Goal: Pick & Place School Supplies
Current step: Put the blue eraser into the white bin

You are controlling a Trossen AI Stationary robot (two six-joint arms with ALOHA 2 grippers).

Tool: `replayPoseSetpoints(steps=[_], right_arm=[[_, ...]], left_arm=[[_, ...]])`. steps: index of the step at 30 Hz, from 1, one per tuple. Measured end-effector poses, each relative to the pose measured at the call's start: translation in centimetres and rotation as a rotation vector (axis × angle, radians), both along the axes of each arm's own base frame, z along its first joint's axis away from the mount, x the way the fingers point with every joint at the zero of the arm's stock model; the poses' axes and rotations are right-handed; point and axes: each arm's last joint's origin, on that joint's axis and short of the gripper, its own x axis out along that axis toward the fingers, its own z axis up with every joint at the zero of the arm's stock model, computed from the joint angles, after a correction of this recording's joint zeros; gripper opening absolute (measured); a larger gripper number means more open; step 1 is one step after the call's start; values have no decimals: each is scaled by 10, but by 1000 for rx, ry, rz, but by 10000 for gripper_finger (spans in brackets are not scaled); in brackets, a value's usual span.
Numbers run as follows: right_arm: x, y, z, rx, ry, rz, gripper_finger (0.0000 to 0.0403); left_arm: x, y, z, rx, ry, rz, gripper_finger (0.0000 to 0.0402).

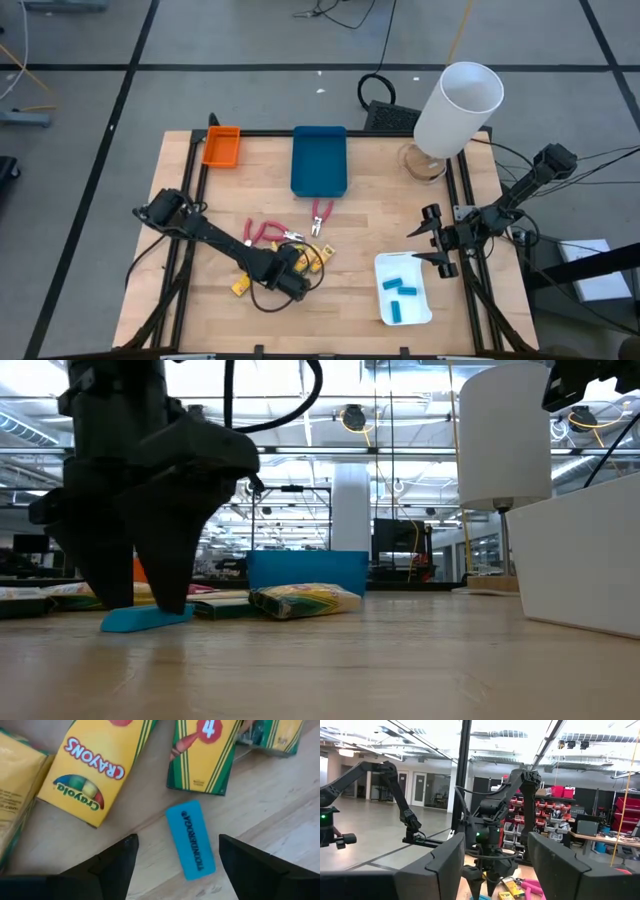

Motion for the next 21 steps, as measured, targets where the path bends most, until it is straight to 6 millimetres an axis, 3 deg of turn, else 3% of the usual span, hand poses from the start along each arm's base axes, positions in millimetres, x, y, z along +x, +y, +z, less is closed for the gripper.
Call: replayPoseSetpoints(steps=[12, 21], right_arm=[[0, 0, 0, 3, 0, 1, 208], [0, 0, 0, 2, 1, 1, 208]], left_arm=[[-10, -5, -1, 30, 61, -105, 196], [-7, -7, -2, 83, -9, -368, 131]])
